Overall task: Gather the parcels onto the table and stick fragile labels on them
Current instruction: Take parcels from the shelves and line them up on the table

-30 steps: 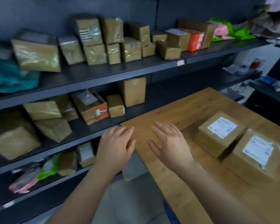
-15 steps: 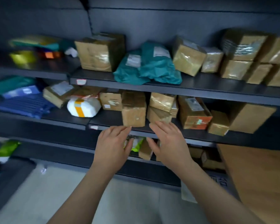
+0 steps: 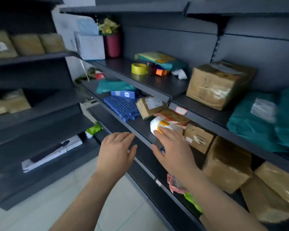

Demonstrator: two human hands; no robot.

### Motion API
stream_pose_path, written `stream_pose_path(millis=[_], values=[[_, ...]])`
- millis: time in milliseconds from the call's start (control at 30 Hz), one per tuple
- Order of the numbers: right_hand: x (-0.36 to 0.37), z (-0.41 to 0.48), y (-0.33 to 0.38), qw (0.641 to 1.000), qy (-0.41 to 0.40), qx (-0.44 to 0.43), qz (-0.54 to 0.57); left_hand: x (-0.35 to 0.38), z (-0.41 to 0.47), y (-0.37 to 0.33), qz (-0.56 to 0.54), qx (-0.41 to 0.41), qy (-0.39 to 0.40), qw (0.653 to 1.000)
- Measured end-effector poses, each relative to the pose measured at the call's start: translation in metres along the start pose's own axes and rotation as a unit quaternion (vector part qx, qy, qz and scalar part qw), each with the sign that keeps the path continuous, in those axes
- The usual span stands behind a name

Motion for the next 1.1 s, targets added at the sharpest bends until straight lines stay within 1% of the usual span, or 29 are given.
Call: stream_pose_path(millis=[133,233,400,533,600,833,967,1100], values=[[0.039,0.067,0.010,0.996,-0.017,-0.080,0.040,-0.002,0.025,0.046,0.045,-0.068,-0.044,0.996],[0.070,0.108,0.031,0.989,-0.010,-0.126,0.076,-0.010,0.033,0.084,0.081,-0.110,-0.063,0.989],[0.116,0.167,0.087,0.977,-0.004,-0.181,0.111,-0.024,0.044,0.158,0.103,-0.167,-0.100,0.975],[0.153,0.216,0.143,0.968,-0.006,-0.215,0.130,-0.039,0.053,0.231,0.131,-0.200,-0.100,0.966],[0.173,0.244,0.176,0.964,0.003,-0.228,0.137,-0.052,0.061,0.273,0.149,-0.210,-0.097,0.961],[0.225,0.339,0.289,0.956,-0.025,-0.246,0.158,-0.120,0.091,0.409,0.220,-0.239,-0.088,0.942],[0.248,0.387,0.339,0.950,-0.031,-0.263,0.166,-0.140,0.109,0.469,0.234,-0.249,-0.092,0.935],[0.276,0.429,0.376,0.945,-0.017,-0.276,0.175,-0.147,0.129,0.518,0.239,-0.268,-0.089,0.929]])
Point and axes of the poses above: each hand's wrist, its own z-axis towards the middle knuckle, its own x-axis out of the palm, y = z × x, the point moved 2 cm from there along z, towards the middle knuckle, and after that the axes turned 4 degrees about -x, right-handed, at the moved point
